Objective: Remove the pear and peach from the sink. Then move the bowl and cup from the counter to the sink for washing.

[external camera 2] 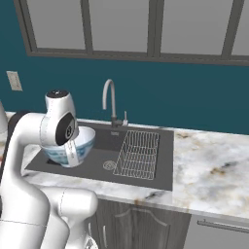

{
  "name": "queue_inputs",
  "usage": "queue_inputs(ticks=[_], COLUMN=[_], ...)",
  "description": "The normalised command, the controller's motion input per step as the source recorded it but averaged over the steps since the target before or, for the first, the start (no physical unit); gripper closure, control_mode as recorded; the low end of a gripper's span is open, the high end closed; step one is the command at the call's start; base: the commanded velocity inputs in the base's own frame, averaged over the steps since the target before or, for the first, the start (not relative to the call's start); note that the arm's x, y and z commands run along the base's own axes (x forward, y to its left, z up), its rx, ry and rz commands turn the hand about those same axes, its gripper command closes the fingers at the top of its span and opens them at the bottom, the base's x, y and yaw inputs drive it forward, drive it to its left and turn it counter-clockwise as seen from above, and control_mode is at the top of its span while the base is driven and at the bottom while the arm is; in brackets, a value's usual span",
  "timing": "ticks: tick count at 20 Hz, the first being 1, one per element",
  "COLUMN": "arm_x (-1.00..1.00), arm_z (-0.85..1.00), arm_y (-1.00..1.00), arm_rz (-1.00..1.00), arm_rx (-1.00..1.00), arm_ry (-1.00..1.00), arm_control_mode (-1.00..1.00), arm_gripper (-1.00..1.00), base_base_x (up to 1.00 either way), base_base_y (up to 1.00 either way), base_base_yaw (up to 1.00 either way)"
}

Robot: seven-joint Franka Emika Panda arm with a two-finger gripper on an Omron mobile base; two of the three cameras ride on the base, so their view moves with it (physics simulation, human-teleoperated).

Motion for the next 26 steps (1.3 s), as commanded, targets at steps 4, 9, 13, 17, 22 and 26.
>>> queue_inputs(ticks=[4,9,13,17,22,26], arm_x=[0.12,0.17,0.22,0.24,0.24,0.23], arm_z=[0.0,0.0,0.0,0.0,0.0,0.0], arm_y=[0.32,0.27,0.23,0.18,0.13,0.14], arm_rz=[0.0,0.0,0.0,0.0,0.0,0.0], arm_rx=[0.0,0.0,0.0,0.0,0.0,0.0], arm_ry=[0.0,0.01,0.0,0.0,0.03,0.01], arm_control_mode=[-1.0,-1.0,-1.0,-1.0,-1.0,-1.0], arm_gripper=[1.0,1.0,1.0,1.0,1.0,1.0], base_base_x=[0.0,0.0,0.0,0.0,0.0,0.0], base_base_y=[0.0,0.0,0.0,0.0,0.0,0.0], base_base_yaw=[0.0,0.0,0.0,0.0,0.0,0.0])
